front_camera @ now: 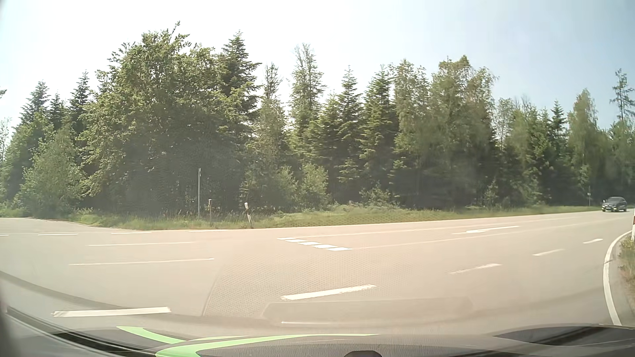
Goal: Follow the waypoints while adhering to traffic rules and regulations
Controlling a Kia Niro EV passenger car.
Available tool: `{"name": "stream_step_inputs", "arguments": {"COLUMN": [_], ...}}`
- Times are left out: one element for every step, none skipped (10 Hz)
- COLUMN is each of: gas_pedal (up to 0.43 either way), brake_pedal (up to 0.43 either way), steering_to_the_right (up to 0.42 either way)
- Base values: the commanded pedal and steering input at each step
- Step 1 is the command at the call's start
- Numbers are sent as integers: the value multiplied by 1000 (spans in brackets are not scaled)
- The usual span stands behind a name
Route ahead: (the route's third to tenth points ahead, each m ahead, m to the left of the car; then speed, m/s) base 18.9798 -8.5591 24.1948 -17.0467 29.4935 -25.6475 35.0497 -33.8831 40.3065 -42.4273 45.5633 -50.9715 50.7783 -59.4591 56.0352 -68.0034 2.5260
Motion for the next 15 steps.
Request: {"name": "stream_step_inputs", "arguments": {"gas_pedal": [0, 0, 0, 39, 138, 311, 350, 390, 461, 480, 480, 480, 469, 441, 441], "brake_pedal": [201, 0, 0, 0, 0, 0, 0, 0, 0, 0, 0, 0, 0, 0, 0], "steering_to_the_right": [228, 241, 251, 266, 282, 296, 310, 322, 330, 331, 332, 331, 329, 329, 329]}}
